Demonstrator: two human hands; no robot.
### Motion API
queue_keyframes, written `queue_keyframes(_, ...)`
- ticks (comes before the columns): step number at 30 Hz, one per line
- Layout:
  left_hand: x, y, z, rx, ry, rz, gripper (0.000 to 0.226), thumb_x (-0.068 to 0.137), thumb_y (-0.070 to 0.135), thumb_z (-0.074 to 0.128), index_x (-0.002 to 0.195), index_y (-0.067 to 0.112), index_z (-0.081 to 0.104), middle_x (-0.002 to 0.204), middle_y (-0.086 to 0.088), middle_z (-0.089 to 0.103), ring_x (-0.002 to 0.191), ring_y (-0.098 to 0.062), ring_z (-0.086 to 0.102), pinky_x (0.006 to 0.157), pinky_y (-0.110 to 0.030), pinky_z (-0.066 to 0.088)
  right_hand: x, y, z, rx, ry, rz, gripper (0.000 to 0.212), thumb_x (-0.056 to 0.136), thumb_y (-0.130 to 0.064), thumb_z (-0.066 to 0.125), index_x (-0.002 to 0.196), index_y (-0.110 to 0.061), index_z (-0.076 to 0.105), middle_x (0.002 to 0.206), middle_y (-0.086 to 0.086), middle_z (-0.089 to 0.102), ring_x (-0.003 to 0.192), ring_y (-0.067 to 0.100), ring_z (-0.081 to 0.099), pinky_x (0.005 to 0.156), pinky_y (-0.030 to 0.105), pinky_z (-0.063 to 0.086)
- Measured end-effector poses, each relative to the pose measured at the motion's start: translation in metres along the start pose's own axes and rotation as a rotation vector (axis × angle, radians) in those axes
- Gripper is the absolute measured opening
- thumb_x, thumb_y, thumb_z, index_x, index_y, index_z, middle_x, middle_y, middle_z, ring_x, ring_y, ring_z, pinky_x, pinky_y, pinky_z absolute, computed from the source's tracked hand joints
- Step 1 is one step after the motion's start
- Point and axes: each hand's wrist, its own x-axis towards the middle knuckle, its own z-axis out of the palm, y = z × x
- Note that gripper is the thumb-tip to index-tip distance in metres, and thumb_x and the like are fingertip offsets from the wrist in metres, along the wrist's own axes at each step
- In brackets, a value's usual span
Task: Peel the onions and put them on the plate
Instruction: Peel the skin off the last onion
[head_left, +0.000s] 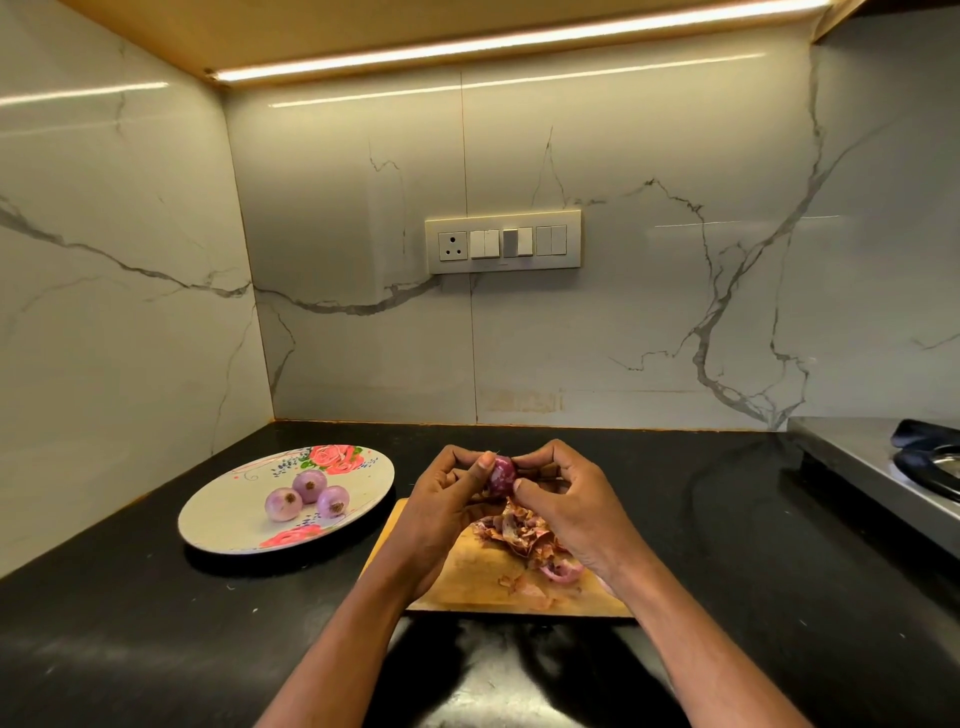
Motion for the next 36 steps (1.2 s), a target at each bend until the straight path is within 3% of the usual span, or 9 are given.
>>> queue_keyframes(3,-0.0004,0.0008,-0.0003,-0.035,-0.005,0.001,0.034,0.085,0.031,0.062,0.109,0.007,0.06,0.098,-0.008,0.075,0.094,-0.022,0.072,0.086,-0.037,0.055,0.0004,0.0003,-0.0002,0.039,0.001,-0.003,0.009,0.089,-0.023,0.074,0.096,-0.027,0.071,0.095,-0.004,0.074,0.096,0.012,0.07,0.091,0.041,0.058)
queue_keyframes(7,-0.0007,-0.0002,0.0006,0.032,-0.004,0.019,0.039,0.086,0.031,0.061,0.114,0.003,0.058,0.102,-0.011,0.075,0.098,-0.023,0.073,0.085,-0.036,0.057,-0.0012,-0.0011,0.0014,0.039,0.003,0.013,0.02,0.084,-0.038,0.078,0.097,-0.025,0.069,0.093,-0.005,0.074,0.092,0.008,0.07,0.088,0.036,0.058)
queue_keyframes(14,0.0005,-0.0002,-0.0012,-0.024,0.001,-0.005,0.034,0.085,0.032,0.061,0.108,0.008,0.061,0.099,-0.007,0.074,0.092,-0.021,0.072,0.082,-0.035,0.056,-0.0002,0.0001,0.0001,0.028,0.014,-0.01,0.011,0.087,-0.02,0.074,0.096,-0.025,0.07,0.093,-0.005,0.074,0.093,0.011,0.071,0.089,0.04,0.059)
queue_keyframes(18,0.0008,-0.0013,-0.0014,0.001,0.001,0.0,0.036,0.085,0.032,0.061,0.11,0.006,0.06,0.103,-0.013,0.074,0.097,-0.026,0.071,0.09,-0.041,0.056,-0.001,-0.0007,0.0014,0.057,-0.015,0.017,0.018,0.086,-0.033,0.077,0.099,-0.024,0.069,0.097,-0.002,0.073,0.095,0.013,0.07,0.089,0.036,0.059)
queue_keyframes(21,0.0015,-0.0023,-0.0016,0.0,0.004,-0.009,0.036,0.084,0.033,0.062,0.109,0.006,0.06,0.104,-0.013,0.074,0.097,-0.026,0.071,0.09,-0.042,0.056,-0.0012,-0.0007,0.001,0.013,-0.007,0.008,0.017,0.086,-0.032,0.076,0.099,-0.025,0.068,0.096,-0.003,0.073,0.094,0.011,0.07,0.086,0.031,0.059)
queue_keyframes(25,0.0018,-0.0017,-0.0027,-0.042,0.002,-0.017,0.032,0.085,0.032,0.062,0.106,0.009,0.062,0.099,-0.008,0.075,0.093,-0.022,0.071,0.084,-0.038,0.055,0.0005,0.0013,0.0006,0.068,-0.009,0.011,0.01,0.088,-0.026,0.074,0.098,-0.026,0.07,0.096,-0.001,0.073,0.097,0.015,0.07,0.09,0.039,0.059)
queue_keyframes(29,0.001,-0.0017,-0.0019,-0.012,-0.01,-0.006,0.035,0.084,0.033,0.062,0.108,0.008,0.061,0.101,-0.009,0.074,0.095,-0.024,0.071,0.091,-0.043,0.055,0.0006,0.002,0.0011,0.085,-0.018,0.026,0.012,0.087,-0.03,0.075,0.096,-0.024,0.07,0.096,0.001,0.073,0.097,0.017,0.071,0.09,0.042,0.059)
queue_keyframes(32,0.0005,-0.0007,-0.0016,-0.04,-0.012,-0.011,0.032,0.084,0.032,0.061,0.106,0.009,0.063,0.098,-0.005,0.075,0.091,-0.019,0.072,0.082,-0.034,0.056,0.0031,0.0045,0.0001,0.073,0.01,0.0,0.008,0.088,-0.02,0.074,0.092,-0.026,0.071,0.094,-0.002,0.073,0.097,0.017,0.071,0.089,0.042,0.059)
queue_keyframes(36,0.0,0.0,-0.0019,-0.053,-0.016,-0.007,0.031,0.086,0.03,0.06,0.107,0.008,0.062,0.098,-0.007,0.075,0.09,-0.019,0.072,0.08,-0.034,0.055,0.003,0.0035,0.0003,0.122,-0.026,0.018,0.009,0.085,-0.033,0.077,0.091,-0.03,0.072,0.096,0.0,0.074,0.099,0.019,0.071,0.092,0.044,0.058)
